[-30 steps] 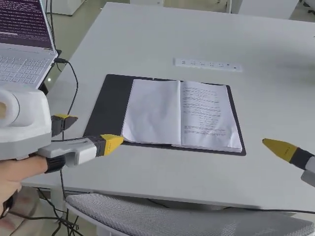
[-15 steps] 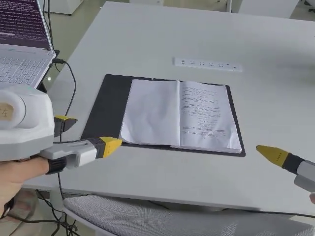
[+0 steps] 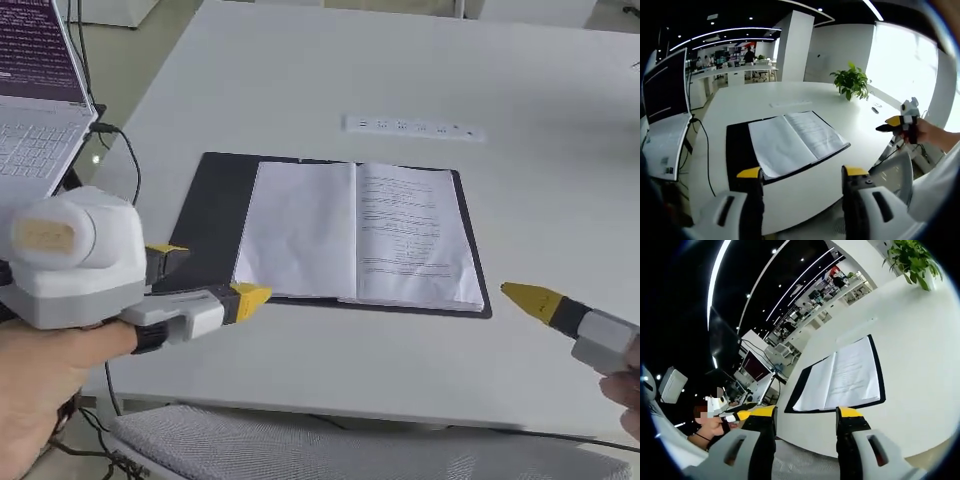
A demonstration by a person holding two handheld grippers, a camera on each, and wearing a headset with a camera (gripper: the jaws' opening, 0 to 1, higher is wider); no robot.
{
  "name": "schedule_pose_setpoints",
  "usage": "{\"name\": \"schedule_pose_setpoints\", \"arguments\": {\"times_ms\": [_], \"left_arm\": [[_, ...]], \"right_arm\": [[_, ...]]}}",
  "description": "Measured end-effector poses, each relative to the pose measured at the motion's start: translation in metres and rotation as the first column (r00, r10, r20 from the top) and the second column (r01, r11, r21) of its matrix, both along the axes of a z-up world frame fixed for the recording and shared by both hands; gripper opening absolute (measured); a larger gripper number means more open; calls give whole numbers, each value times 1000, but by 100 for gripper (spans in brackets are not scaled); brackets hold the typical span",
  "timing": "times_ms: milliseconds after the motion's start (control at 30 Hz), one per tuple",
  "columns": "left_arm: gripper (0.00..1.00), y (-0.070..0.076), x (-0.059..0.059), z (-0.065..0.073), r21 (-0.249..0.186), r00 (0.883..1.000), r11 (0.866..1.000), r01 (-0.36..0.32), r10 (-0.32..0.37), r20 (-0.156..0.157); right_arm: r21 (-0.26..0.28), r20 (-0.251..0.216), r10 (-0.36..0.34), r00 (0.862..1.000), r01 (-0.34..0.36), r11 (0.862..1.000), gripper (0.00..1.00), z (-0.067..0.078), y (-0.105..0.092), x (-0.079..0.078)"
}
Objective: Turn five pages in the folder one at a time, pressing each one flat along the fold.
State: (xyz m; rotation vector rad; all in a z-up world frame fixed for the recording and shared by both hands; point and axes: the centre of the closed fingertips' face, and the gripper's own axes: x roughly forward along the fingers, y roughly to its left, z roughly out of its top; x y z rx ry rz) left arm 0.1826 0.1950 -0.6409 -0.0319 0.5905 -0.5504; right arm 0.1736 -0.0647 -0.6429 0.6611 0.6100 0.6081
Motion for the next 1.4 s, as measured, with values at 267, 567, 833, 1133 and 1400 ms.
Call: {"name": "schedule_pose_setpoints", "arguments": {"times_ms": [267, 567, 833, 1133, 1400], "left_arm": [[57, -53, 30, -29, 19, 996, 996, 87, -87, 17], [53, -118, 60, -72, 24, 989, 988, 151, -151, -2], [50, -171, 92, -102, 39, 980, 980, 196, -197, 33], [48, -209, 113, -131, 71, 974, 973, 220, -223, 28], [46, -217, 125, -150, 107, 978, 974, 202, -206, 29]], "right_arm": [[11, 26, -34, 999, 34, 999, 44, -13, 0, 20], [-14, 59, -31, 998, 32, 999, 41, -27, 1, 44], [-29, 41, -32, 999, 34, 999, 41, -51, -2, 66], [-42, 18, -20, 1000, 20, 999, 41, -74, -1, 86], [-49, -3, -20, 1000, 20, 999, 40, -93, -2, 99]]}}
